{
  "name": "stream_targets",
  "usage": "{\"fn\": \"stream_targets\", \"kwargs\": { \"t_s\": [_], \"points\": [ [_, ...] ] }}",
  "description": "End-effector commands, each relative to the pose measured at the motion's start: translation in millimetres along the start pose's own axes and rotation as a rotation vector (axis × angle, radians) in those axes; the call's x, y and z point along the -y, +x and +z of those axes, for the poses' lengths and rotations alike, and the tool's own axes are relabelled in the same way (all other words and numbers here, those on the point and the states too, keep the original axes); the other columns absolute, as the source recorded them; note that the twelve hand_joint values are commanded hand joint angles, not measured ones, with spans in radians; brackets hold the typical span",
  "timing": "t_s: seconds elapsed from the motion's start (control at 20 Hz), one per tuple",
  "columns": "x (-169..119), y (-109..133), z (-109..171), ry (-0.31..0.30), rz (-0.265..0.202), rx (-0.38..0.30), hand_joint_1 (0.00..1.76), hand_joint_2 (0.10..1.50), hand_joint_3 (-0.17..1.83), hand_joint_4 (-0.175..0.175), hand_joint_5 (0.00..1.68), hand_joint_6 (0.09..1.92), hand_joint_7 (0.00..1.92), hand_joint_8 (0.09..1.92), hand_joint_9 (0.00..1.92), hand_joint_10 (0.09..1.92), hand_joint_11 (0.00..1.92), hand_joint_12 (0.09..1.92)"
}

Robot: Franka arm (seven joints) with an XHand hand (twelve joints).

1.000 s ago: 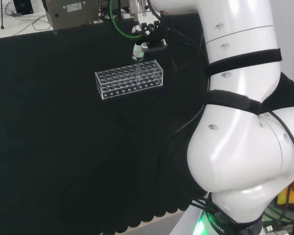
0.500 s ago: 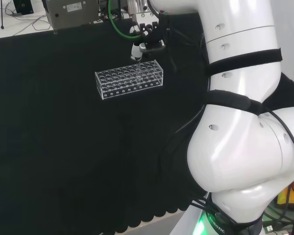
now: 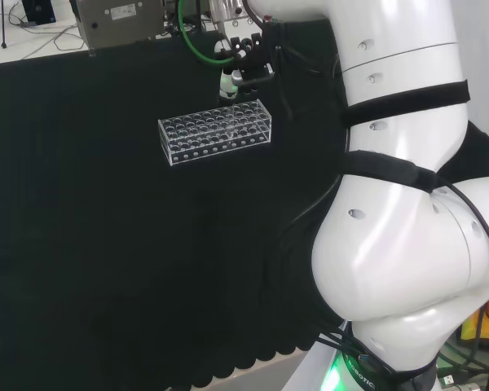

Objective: Pick up the test tube.

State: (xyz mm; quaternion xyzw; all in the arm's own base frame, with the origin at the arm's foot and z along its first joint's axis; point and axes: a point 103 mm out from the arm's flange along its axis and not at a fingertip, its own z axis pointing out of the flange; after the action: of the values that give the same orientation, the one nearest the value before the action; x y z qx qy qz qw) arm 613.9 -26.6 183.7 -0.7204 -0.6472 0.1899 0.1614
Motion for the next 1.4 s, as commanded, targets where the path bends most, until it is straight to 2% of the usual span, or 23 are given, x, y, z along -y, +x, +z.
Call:
{"fn": "stream_targets", "kwargs": {
  "t_s": [0.05,0.2,0.5,0.8,1.05,1.4],
  "points": [
    [2.3,-0.1,-5.7,-0.057,0.001,-0.039,1.21,0.79,0.46,-0.175,1.22,0.68,1.57,0.73,1.52,0.59,1.39,0.8],
    [3.1,-1.2,-8.7,-0.07,0.004,-0.084,1.22,0.74,0.5,-0.175,1.28,0.59,1.62,0.63,1.58,0.48,1.44,0.75],
    [4.7,-1.0,-12.3,-0.087,-0.002,-0.087,1.23,0.69,0.56,-0.175,1.34,0.5,1.69,0.49,1.67,0.32,1.5,0.7],
    [7.1,-1.2,-19.8,-0.091,-0.011,-0.071,1.23,0.67,0.58,-0.175,1.36,0.47,1.71,0.45,1.69,0.28,1.51,0.7],
    [10.5,-4.1,-33.5,-0.092,0.001,-0.109,1.23,0.66,0.59,-0.175,1.37,0.45,1.73,0.42,1.7,0.25,1.52,0.69],
    [17.7,-7.9,-58.1,-0.109,-0.008,-0.1,1.23,0.66,0.59,-0.175,1.38,0.44,1.73,0.41,1.71,0.24,1.52,0.69]
  ]
}}
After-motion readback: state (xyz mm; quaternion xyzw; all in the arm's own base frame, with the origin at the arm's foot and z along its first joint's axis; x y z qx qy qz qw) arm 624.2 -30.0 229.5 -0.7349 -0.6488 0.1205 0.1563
